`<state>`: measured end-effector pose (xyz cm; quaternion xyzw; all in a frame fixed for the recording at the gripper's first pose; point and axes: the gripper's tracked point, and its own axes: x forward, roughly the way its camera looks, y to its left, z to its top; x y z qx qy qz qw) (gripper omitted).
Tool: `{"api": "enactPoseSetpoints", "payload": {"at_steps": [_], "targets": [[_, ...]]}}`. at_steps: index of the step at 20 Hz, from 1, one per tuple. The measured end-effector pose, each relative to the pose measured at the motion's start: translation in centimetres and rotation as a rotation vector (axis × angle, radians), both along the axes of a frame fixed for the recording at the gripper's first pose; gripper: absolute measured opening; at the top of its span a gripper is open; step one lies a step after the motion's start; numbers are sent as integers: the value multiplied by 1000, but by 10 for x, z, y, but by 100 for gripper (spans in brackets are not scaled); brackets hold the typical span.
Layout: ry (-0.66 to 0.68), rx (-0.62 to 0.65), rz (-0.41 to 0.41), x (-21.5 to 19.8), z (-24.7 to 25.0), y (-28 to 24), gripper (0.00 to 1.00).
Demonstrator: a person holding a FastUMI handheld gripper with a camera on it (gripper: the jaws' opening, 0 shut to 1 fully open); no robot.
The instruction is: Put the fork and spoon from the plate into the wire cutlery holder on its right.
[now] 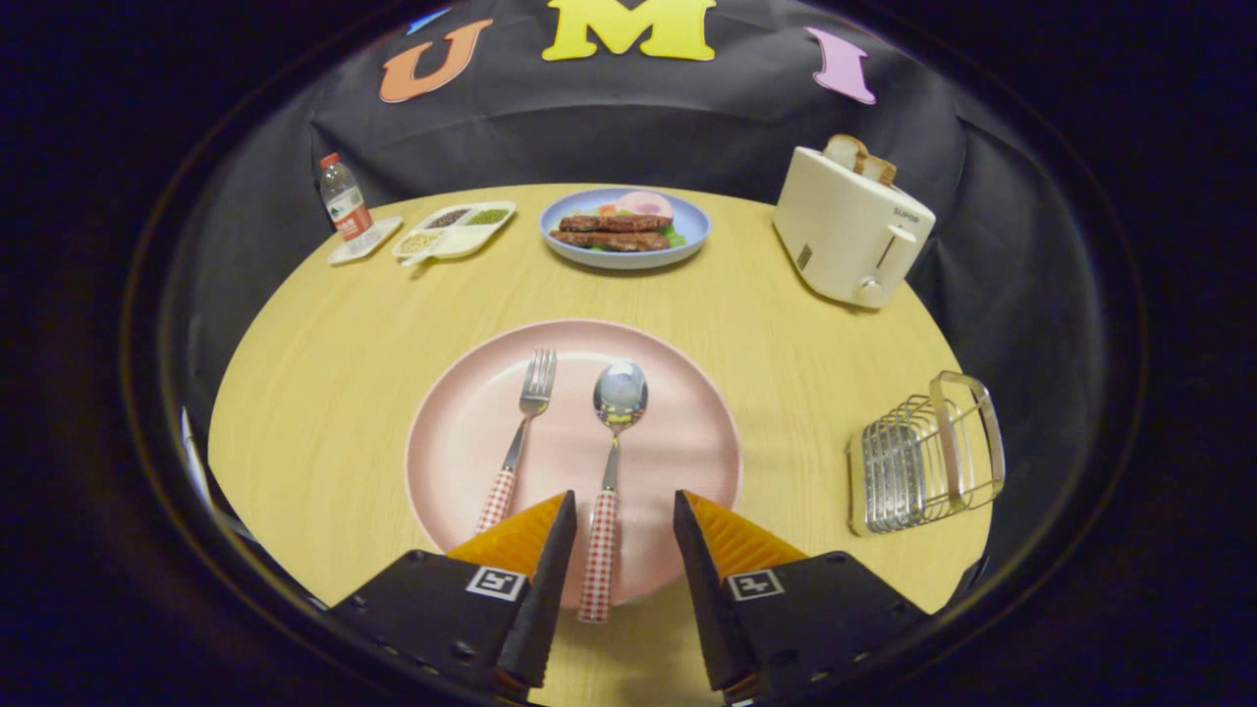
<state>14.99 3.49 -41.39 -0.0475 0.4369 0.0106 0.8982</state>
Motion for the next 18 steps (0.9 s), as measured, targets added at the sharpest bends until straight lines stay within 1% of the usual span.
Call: {"api": "enactPoseSetpoints", "payload": {"at_steps": [2, 3, 4, 6, 7, 10, 11, 12, 14, 18], "targets": [[21, 24, -4, -1, -6, 5, 47], [28, 29, -1, -2, -8, 6, 45], [31, 27, 7, -1, -10, 8, 36], [30, 16, 15, -1, -13, 10, 24], [29, 10, 14, 0, -16, 11, 23], [36, -11, -12, -1, -13, 8, 8], [33, -15, -20, 0, -13, 6, 8], [29, -9, -17, -3, -7, 9, 4], [10, -7, -3, -7, 4, 11, 4], [-12, 0, -11, -21, 30, 7, 4]]}}
